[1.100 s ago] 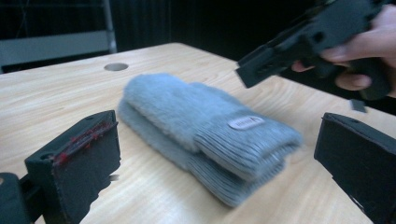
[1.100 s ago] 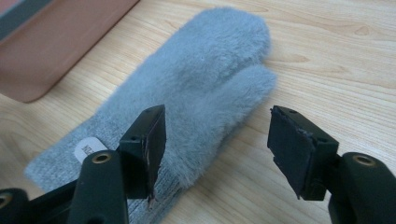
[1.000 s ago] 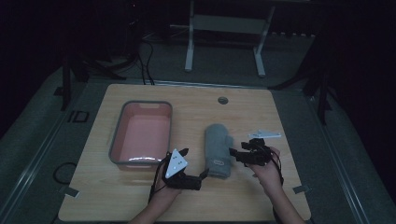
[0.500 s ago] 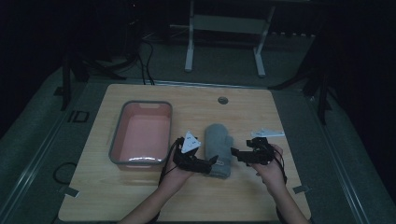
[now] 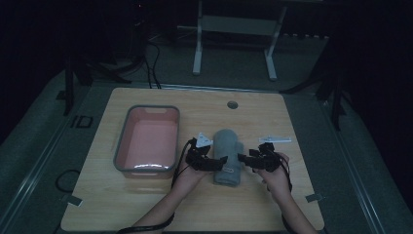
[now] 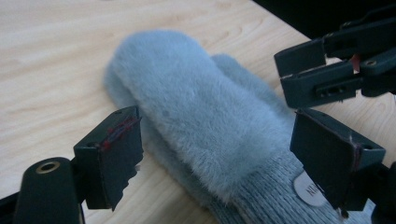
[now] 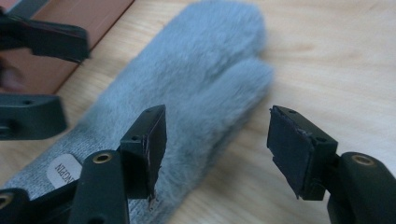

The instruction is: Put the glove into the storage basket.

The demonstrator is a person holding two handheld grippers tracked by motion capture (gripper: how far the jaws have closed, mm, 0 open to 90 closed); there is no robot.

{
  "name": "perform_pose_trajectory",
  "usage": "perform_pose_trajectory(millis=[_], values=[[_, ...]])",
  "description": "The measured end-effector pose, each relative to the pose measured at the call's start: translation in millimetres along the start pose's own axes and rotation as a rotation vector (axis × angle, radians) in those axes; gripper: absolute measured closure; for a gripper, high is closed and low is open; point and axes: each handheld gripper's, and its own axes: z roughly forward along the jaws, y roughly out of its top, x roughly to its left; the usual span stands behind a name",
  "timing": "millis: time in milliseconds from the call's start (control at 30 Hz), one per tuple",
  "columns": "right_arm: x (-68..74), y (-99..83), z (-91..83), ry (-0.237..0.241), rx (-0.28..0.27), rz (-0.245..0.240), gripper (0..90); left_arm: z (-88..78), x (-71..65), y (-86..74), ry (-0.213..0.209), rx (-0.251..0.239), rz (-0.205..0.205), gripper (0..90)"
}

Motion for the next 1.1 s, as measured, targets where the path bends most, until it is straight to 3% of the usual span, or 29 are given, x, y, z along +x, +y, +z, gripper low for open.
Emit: perform_pose_trajectory(millis=[100,267,367,533,667,767,833,967,1033,1100], values=[[-1.8,-4.4,5.8,0.035,0.007,0.018,41.4,11.9,3.5,-1.3,0.001,0.047,-0.025,17.1],[0.2,-6.5,20.6,0.028,0.048,0.011,38.2,24.2,8.7,-8.0,0.04,0.098,-0.036,18.1],[0.5,-6.5,26.5,0.025,0.071,0.014,37.9,25.9,13.0,-11.1,0.04,0.114,-0.074,18.1],[-2.1,-5.8,32.4,0.06,0.1,0.035,42.8,31.2,18.3,-13.2,0.026,0.14,-0.115,17.1],[-5.8,-5.6,37.8,0.092,0.121,0.058,45.1,37.1,24.5,-15.4,-0.014,0.162,-0.159,14.7],[-6.8,-6.9,41.8,0.098,0.131,0.064,46.8,39.8,23.7,-15.1,-0.013,0.158,-0.127,14.9],[-6.7,-7.4,43.5,0.1,0.133,0.059,50.2,42.0,24.0,-13.6,-0.053,0.165,-0.104,20.5],[-5.4,-5.4,45.9,0.109,0.152,0.041,58.0,45.6,27.7,-12.1,-0.14,0.172,-0.122,40.2],[-5.5,-4.5,46.9,0.115,0.16,0.037,61.1,46.2,29.7,-13.1,-0.169,0.173,-0.142,47.8],[-5.2,-4.0,47.4,0.123,0.161,0.038,65.0,45.6,29.2,-14.4,-0.178,0.154,-0.133,56.0]])
